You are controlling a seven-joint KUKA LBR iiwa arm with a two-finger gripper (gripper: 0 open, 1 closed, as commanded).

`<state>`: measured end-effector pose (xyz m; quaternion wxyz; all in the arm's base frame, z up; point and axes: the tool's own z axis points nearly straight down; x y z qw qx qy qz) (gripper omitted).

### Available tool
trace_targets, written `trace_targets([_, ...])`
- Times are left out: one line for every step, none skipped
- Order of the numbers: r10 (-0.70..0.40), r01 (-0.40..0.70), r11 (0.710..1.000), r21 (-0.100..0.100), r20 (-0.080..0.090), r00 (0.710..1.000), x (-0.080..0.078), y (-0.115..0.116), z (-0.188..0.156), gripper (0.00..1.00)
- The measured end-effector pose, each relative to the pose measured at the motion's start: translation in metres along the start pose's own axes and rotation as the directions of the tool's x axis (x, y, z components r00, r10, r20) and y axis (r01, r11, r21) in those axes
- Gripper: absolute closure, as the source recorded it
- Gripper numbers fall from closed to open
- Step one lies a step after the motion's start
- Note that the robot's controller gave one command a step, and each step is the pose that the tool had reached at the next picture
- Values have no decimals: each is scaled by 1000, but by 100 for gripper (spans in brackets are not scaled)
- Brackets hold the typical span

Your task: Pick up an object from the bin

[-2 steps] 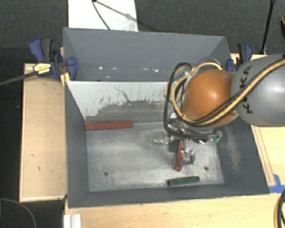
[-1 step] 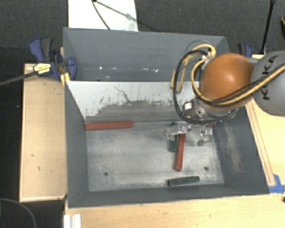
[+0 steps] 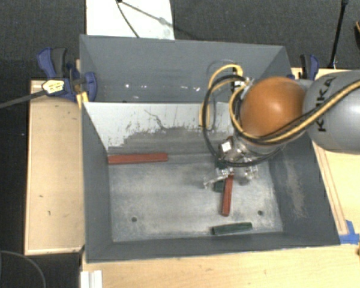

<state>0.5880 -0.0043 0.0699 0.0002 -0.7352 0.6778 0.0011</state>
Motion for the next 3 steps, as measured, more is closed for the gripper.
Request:
trace_targets([8,-8,1000,-1,0,1000,-1,0,-1,0])
trace_targets([12,-12,1000,-1,-1,1000,0,-1,-1,100])
trace_targets([22,-22,1000,5,0,1000,-1,-1,-37,100])
